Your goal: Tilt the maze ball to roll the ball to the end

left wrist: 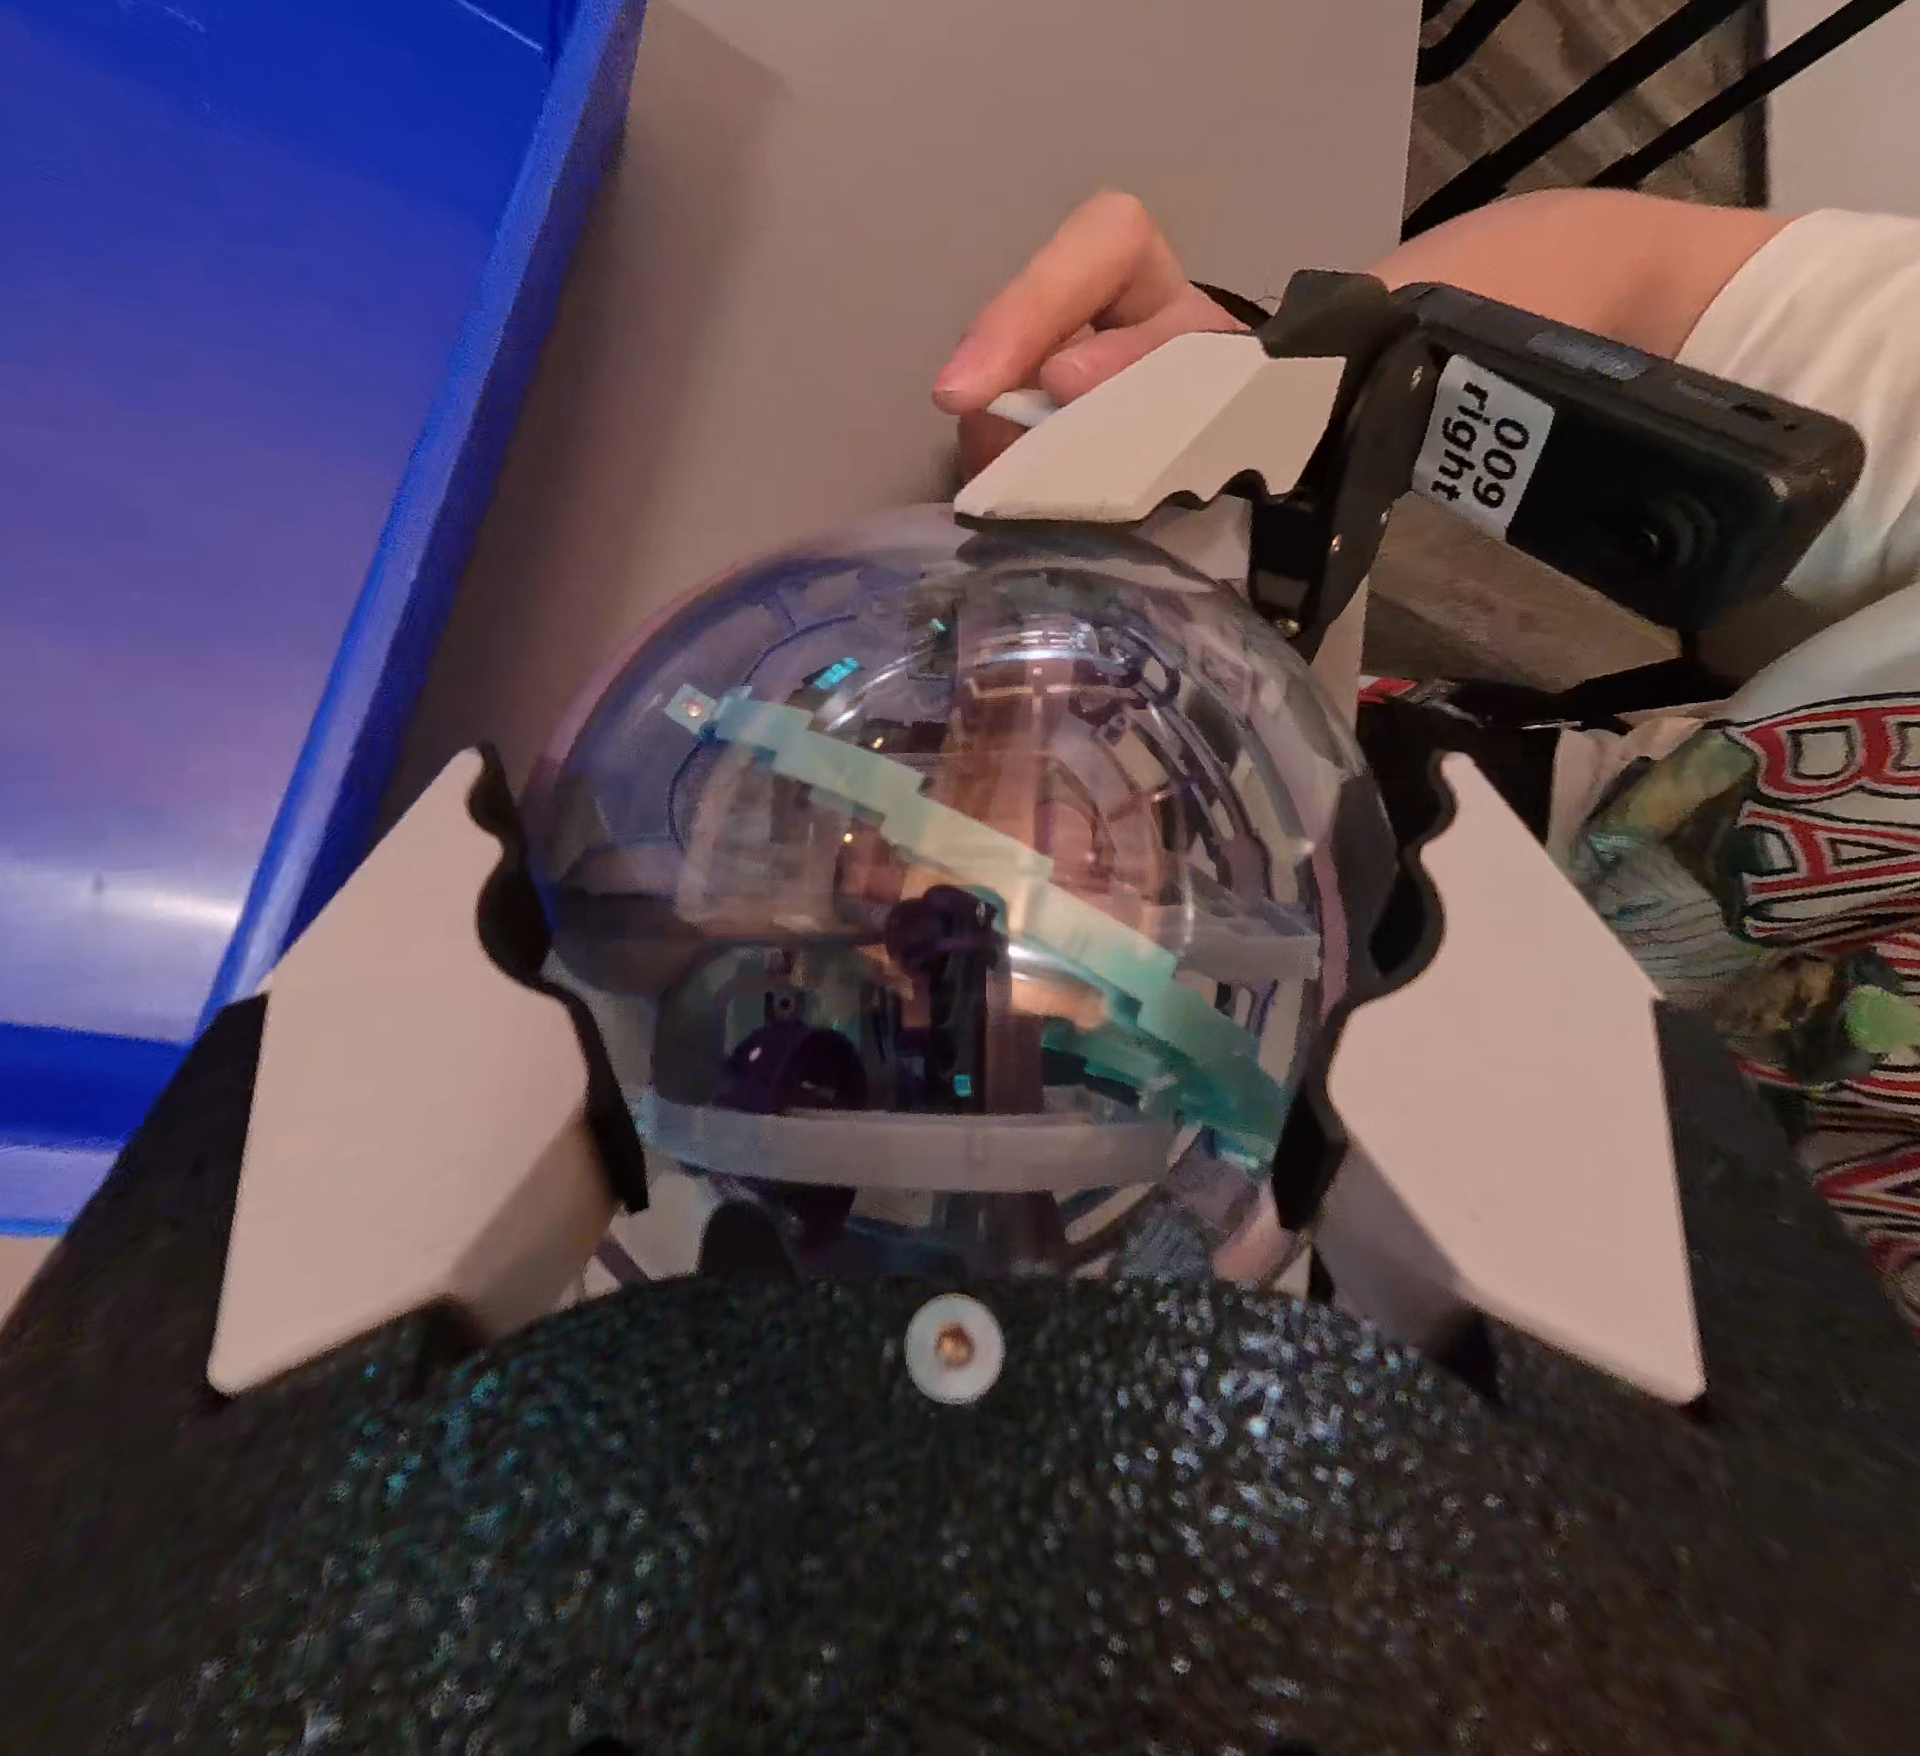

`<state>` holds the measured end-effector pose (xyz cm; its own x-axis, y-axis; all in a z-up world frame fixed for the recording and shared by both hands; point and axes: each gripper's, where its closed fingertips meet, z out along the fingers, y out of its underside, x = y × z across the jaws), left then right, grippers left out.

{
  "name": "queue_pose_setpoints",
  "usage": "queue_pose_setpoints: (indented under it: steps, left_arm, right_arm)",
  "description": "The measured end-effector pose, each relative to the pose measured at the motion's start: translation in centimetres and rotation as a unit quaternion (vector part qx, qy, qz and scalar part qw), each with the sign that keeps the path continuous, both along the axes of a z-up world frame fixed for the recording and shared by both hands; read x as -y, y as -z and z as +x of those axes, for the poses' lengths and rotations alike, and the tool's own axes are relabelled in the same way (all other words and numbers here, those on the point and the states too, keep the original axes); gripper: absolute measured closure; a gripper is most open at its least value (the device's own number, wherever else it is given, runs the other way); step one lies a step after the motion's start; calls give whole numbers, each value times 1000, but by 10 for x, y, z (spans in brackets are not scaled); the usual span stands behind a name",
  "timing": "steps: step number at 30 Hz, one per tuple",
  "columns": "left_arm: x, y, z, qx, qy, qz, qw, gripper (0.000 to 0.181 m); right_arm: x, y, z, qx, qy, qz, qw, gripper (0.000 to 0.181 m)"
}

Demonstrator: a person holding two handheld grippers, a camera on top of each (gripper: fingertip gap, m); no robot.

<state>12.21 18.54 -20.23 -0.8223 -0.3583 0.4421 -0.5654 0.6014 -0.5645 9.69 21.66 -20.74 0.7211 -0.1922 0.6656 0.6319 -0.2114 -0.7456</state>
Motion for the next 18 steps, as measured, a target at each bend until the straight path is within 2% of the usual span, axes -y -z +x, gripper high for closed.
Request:
queue_pose_setpoints:
  steps: [4,10,15,18]
  left_arm:
    - [-1,-12,4,111,4,-19,994,24]
    - [-12,-53,25,219,-62,-137,964,32]
    - [-49,-65,33,302,-167,-155,925,32]
    - [-81,-76,16,320,-227,-190,900,34]
  right_arm:
    - [-3,-7,-5,-16,0,17,1000,36]
    - [-6,-8,-2,2,16,24,1000,37]
    - [-8,-9,0,2,27,29,999,37]
    - [-8,-9,2,-2,27,30,999,37]
